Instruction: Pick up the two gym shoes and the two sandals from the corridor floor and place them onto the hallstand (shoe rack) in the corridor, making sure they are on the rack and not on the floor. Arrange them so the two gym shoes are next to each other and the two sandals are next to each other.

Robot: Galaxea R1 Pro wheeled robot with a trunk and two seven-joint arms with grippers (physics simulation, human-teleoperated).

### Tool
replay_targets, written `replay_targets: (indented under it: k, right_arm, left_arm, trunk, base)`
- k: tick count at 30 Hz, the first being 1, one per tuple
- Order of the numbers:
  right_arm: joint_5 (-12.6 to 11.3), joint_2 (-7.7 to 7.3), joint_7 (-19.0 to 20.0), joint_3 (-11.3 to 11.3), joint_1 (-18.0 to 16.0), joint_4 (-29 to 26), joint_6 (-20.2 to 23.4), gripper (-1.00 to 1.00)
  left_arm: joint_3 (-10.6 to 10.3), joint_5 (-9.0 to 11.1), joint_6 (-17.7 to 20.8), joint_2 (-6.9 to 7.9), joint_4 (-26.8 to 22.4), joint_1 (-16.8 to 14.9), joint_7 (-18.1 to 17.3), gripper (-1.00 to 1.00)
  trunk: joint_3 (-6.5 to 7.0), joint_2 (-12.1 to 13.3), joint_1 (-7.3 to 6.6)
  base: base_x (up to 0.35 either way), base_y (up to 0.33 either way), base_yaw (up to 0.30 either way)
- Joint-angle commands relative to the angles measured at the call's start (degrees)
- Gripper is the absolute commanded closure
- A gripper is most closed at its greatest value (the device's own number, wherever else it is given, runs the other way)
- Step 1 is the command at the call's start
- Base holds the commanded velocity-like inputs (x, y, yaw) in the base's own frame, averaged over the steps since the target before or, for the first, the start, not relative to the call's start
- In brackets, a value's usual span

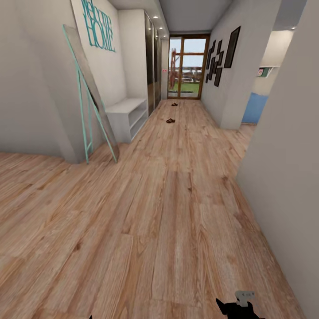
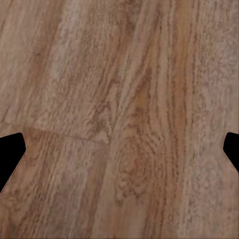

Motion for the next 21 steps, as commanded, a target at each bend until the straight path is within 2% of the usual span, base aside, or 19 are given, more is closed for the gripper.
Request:
replay_targets:
  k: [1, 21]
  right_arm:
    - [-0.5, -0.01, 0.4, -0.1, 0.0, 0.1, -0.1, -1.00]
    - [-0.5, 0.07, 0.4, -0.1, 0.0, 0.1, -0.1, -1.00]
  left_arm:
    - [0.3, 0.3, 0.0, -0.02, 0.1, 0.0, -0.6, -1.00]
    - [0.4, 0.3, 0.0, -0.02, 0.1, 0.0, -0.6, -1.00]
  trunk:
    - [-0.05, 0.0, 0.03]
    - [-0.05, 0.0, 0.03]
  base:
    - [0.338, 0.000, 0.000]
    - [0.338, 0.000, 0.000]
